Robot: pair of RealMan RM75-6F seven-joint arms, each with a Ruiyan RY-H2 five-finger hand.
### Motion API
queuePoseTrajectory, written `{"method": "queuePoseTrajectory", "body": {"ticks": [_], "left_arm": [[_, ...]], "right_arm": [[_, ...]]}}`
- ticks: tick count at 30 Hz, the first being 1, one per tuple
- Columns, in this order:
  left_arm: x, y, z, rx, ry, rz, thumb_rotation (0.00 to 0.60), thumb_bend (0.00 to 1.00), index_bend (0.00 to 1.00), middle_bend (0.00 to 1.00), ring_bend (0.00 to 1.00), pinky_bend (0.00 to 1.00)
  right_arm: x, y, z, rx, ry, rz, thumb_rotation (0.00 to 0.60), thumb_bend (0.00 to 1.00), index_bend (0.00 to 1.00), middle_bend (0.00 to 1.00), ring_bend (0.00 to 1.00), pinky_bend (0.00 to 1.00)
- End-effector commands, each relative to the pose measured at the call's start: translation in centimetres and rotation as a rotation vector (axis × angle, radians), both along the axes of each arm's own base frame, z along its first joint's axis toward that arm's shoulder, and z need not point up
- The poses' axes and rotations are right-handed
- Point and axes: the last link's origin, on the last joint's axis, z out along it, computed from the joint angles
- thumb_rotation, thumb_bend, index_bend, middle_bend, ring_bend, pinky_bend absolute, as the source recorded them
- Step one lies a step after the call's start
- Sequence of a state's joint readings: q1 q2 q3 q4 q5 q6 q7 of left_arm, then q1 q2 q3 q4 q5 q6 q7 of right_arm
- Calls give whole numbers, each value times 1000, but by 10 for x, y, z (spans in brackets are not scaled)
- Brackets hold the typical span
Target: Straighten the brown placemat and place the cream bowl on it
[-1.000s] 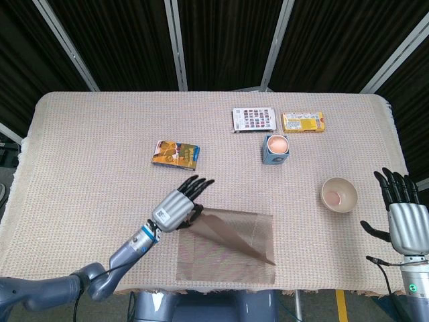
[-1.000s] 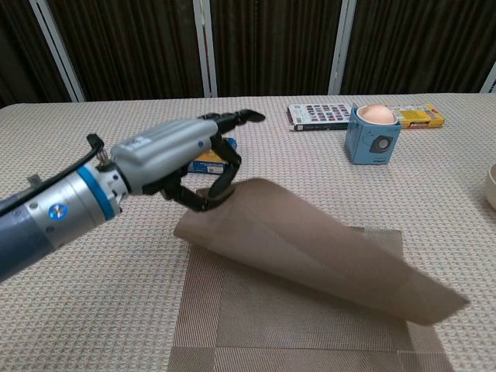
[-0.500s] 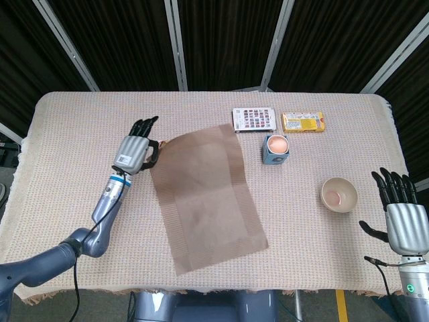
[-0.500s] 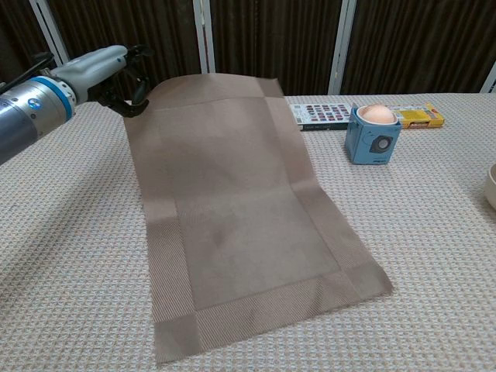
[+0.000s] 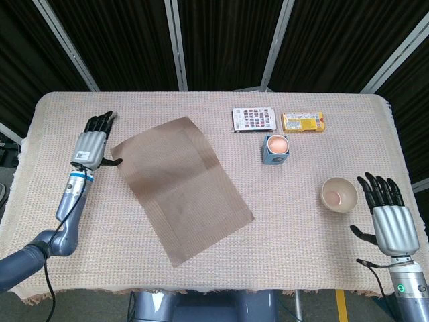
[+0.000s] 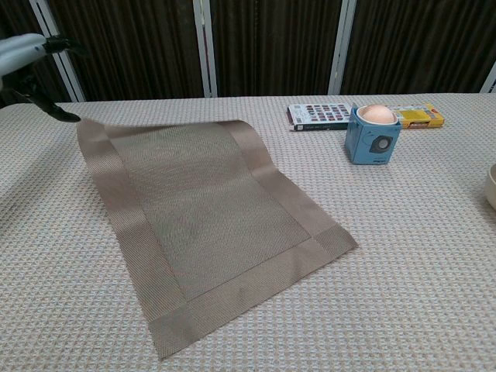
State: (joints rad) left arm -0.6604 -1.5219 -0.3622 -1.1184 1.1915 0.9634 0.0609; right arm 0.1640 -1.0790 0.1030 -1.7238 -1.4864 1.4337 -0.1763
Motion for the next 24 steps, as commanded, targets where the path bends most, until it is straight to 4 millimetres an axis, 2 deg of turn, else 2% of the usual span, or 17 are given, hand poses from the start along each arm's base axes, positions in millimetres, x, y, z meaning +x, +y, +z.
{"method": "queuePoseTrajectory", "body": {"ticks": [1, 6, 11, 13, 18, 24], "left_arm": [[-15, -22, 31, 57, 37, 19, 600, 0, 0, 0, 0, 0], [-28, -55, 49, 46, 90, 58, 600, 0, 0, 0, 0, 0], [-34, -101, 61, 44, 132, 76, 600, 0, 0, 0, 0, 0], [-35, -110, 64, 45, 139, 83, 600, 0, 0, 0, 0, 0], [-38, -145, 70, 62, 159, 108, 600, 0, 0, 0, 0, 0], [-39, -172, 76, 99, 150, 127, 600, 0, 0, 0, 0, 0]], "right_arm": [[8, -4, -14, 75, 5, 50, 600, 0, 0, 0, 0, 0], [23, -21, -33, 200, 15, 136, 600, 0, 0, 0, 0, 0], [44, -49, -62, 338, 58, 245, 600, 0, 0, 0, 0, 0], [48, -56, -69, 357, 73, 272, 600, 0, 0, 0, 0, 0], [62, -79, -108, 444, 108, 338, 600, 0, 6, 0, 0, 0], [71, -89, -143, 500, 111, 366, 600, 0, 10, 0, 0, 0]]}}
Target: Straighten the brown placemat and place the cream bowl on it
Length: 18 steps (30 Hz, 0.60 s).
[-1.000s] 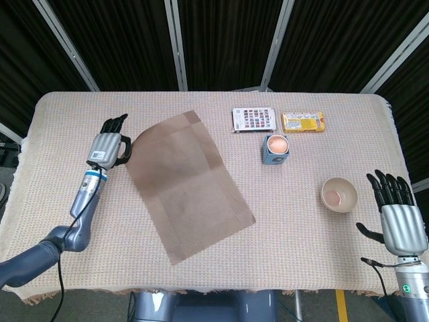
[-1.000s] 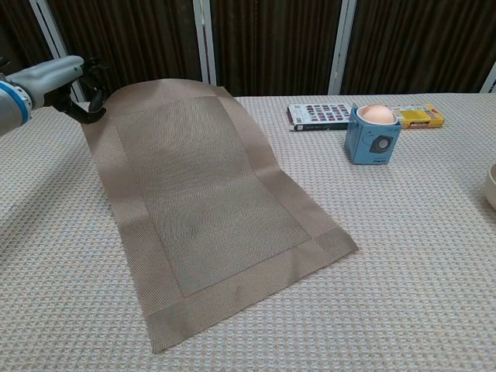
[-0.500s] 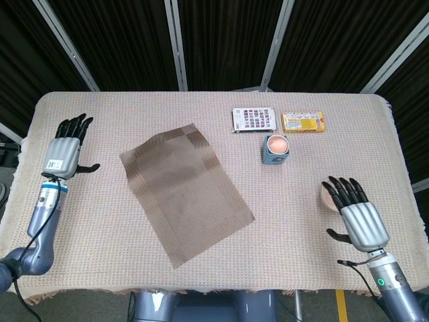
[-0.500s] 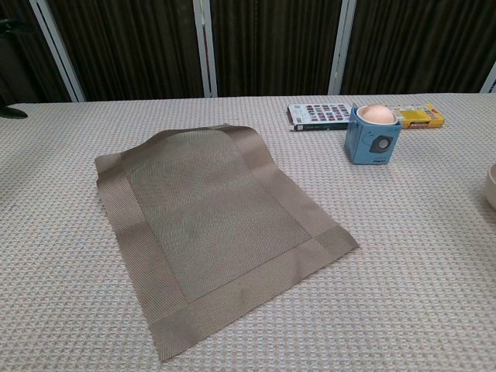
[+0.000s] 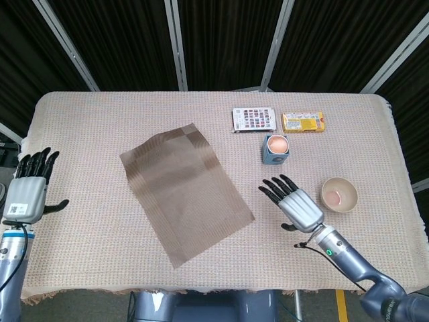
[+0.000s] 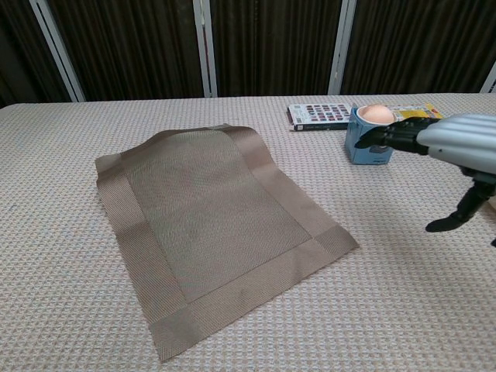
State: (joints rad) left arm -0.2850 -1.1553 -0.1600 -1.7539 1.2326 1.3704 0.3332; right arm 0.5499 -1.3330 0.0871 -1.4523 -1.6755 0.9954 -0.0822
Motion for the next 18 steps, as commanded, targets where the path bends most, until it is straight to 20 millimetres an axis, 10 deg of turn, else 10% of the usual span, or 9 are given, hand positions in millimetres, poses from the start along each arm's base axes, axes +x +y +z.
{"method": "queuePoseTrajectory", "body": {"ticks": [1, 18], "left_arm": [[0, -15, 4, 19, 3, 5, 600, 0, 0, 0, 0, 0], [-12, -22, 9, 29, -23, 34, 600, 0, 0, 0, 0, 0]], "right_arm": [[7, -4, -21, 42, -4, 14, 600, 2, 12, 0, 0, 0], [18, -20, -68, 68, 33, 24, 600, 12, 42, 0, 0, 0]]}}
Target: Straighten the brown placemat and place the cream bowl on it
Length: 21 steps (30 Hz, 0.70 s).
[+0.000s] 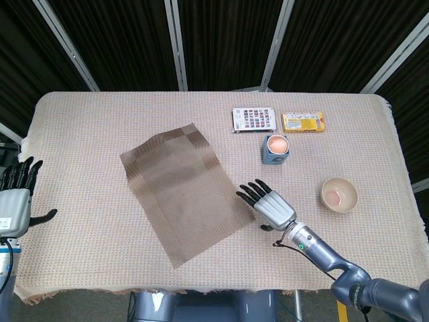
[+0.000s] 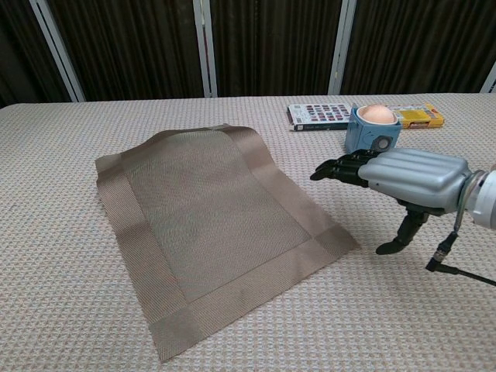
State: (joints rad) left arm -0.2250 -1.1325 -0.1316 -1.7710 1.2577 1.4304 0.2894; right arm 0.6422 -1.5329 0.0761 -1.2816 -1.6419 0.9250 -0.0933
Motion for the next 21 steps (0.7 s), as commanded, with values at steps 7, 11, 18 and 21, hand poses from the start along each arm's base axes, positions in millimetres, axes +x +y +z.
{"method": "queuePoseTrajectory", "body": {"ticks": [7, 11, 18, 21], "left_arm": [[-1, 2, -2, -4, 0, 4, 600, 0, 0, 0, 0, 0], [-1, 3, -2, -4, 1, 5, 600, 0, 0, 0, 0, 0], [1, 3, -2, -4, -12, 3, 600, 0, 0, 0, 0, 0], [1, 3, -2, -4, -15, 1, 600, 0, 0, 0, 0, 0]], "right_arm": [[5, -3, -21, 11, 30, 23, 600, 12, 42, 0, 0, 0], [8, -4, -25, 7, 27, 34, 600, 12, 41, 0, 0, 0], [14, -8, -29, -4, 15, 35, 600, 12, 41, 0, 0, 0], [16, -7, -32, 1, 17, 38, 600, 12, 41, 0, 0, 0]]}}
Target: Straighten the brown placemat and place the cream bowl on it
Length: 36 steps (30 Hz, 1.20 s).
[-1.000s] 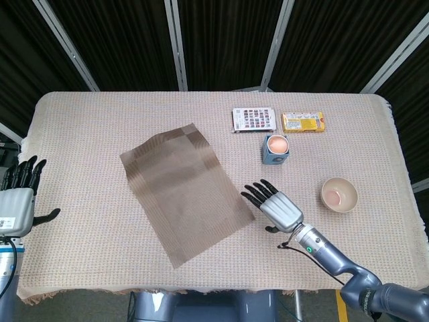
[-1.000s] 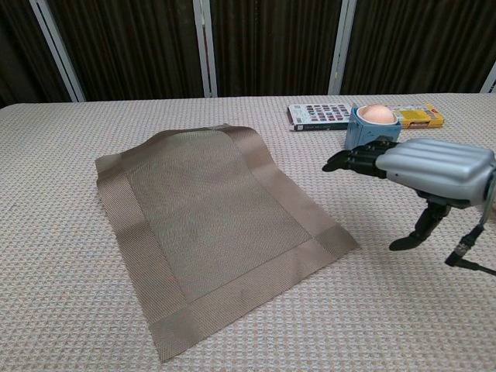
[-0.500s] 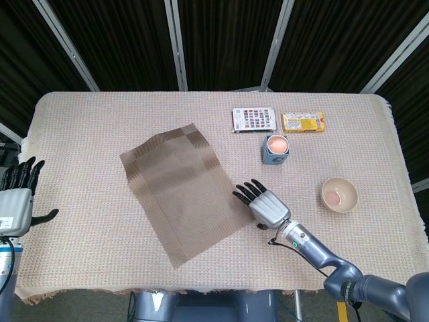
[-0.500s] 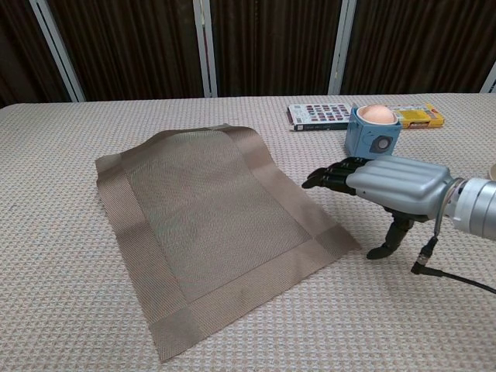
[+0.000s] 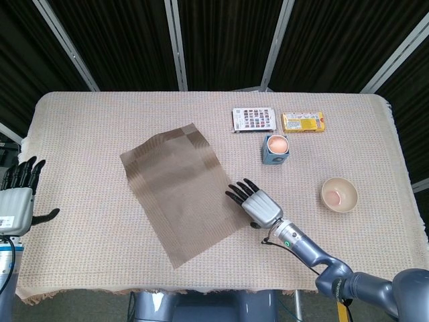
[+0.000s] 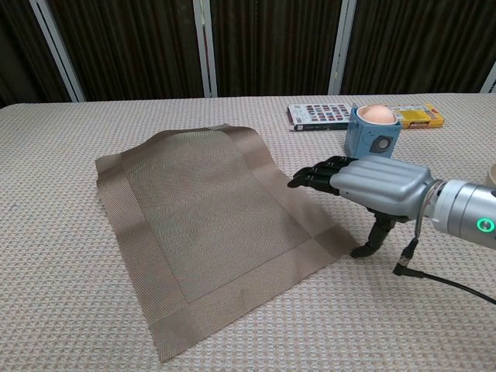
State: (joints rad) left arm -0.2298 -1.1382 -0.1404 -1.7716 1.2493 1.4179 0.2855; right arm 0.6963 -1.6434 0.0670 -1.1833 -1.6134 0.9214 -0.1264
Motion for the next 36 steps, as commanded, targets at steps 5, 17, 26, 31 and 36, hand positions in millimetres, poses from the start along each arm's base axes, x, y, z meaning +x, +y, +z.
{"method": "queuePoseTrajectory", "body": {"ticks": [5, 17, 26, 31, 36], "left_arm": [[0, 0, 0, -4, -3, 2, 600, 0, 0, 0, 0, 0], [0, 0, -1, -10, -8, 4, 600, 0, 0, 0, 0, 0], [0, -1, 0, -10, -12, 6, 600, 0, 0, 0, 0, 0], [-1, 0, 0, -12, -14, 7, 600, 0, 0, 0, 0, 0], [-1, 0, 0, -13, -16, 8, 600, 0, 0, 0, 0, 0]], "right_arm": [[5, 1, -7, 2, 5, 13, 600, 13, 42, 0, 0, 0], [9, -1, -15, -6, 1, 18, 600, 12, 45, 0, 0, 0], [19, -11, -14, -42, -28, 44, 600, 19, 50, 0, 0, 0], [16, -12, -12, -44, -52, 102, 600, 20, 56, 0, 0, 0], [9, -11, -15, -42, -67, 128, 600, 21, 56, 0, 0, 0]]}}
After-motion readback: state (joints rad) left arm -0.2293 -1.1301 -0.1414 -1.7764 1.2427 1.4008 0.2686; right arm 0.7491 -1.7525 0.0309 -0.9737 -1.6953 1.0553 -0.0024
